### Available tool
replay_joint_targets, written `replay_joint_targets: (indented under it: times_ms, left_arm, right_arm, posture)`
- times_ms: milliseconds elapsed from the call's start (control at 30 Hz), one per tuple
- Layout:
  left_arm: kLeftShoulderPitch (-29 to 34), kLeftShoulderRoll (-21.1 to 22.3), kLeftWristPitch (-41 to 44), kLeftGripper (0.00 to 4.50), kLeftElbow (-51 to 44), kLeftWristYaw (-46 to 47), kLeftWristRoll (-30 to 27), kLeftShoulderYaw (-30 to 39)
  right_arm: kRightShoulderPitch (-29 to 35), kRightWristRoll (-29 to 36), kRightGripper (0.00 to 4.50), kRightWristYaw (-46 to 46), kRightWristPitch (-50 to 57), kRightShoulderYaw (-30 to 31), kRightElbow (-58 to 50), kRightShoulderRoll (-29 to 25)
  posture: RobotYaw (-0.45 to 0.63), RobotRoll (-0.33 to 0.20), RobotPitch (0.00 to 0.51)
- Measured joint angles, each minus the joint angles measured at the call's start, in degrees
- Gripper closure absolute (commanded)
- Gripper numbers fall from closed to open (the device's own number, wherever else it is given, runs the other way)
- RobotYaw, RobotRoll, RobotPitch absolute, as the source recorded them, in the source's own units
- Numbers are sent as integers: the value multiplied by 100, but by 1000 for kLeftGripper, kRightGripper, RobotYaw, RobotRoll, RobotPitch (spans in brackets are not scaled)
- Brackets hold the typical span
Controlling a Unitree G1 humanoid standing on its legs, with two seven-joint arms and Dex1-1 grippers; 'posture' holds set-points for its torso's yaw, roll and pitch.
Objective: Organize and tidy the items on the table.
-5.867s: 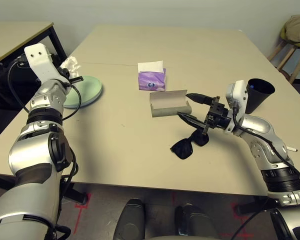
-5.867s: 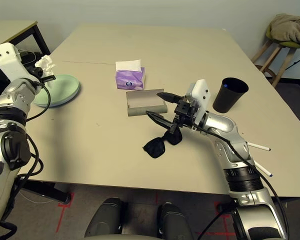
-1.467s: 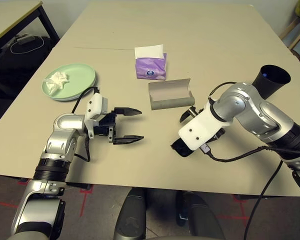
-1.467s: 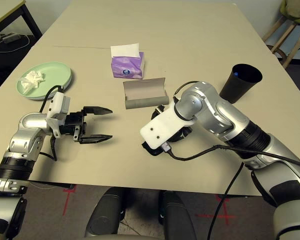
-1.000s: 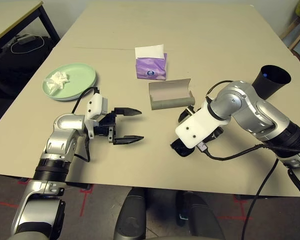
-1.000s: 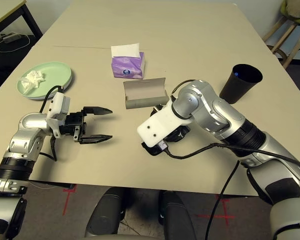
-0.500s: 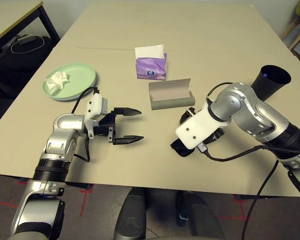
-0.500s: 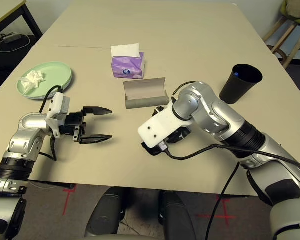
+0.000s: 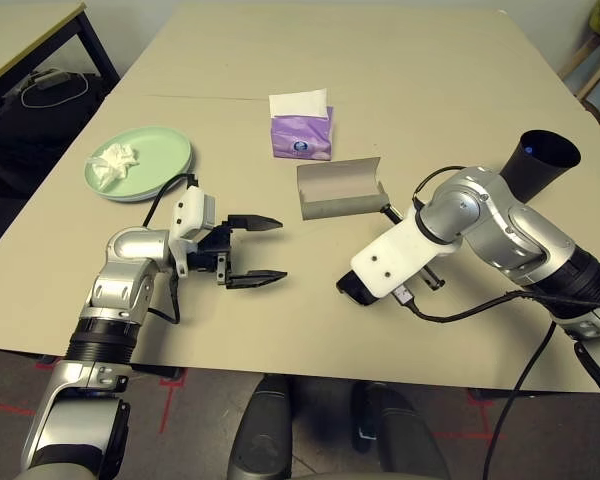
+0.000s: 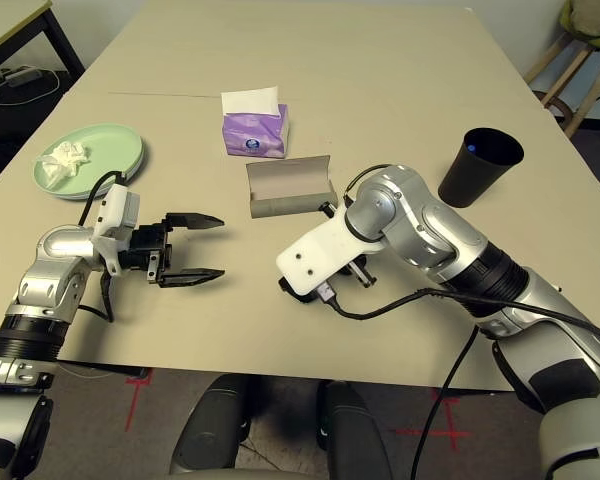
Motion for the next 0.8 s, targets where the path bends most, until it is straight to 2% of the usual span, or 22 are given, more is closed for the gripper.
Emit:
replay_joint_targets:
  times_ms: [333, 567, 800]
  left_arm:
    - [-14, -2, 17, 0, 3, 158, 13, -4]
    - [-61, -14, 378, 0, 3, 877, 45, 31]
    - [-132, -3, 465, 0, 9, 1038, 54, 62]
  right_arm:
    - [-367, 173, 4171, -104, 15, -296, 38, 13]
    - [-539, -179, 4171, -1057, 583, -496, 304, 468]
    - [-875, -520, 4171, -1844, 1337, -496, 935, 1017]
  posture:
    - [312, 0, 140]
    - [286, 0, 127]
    - [274, 0, 119]
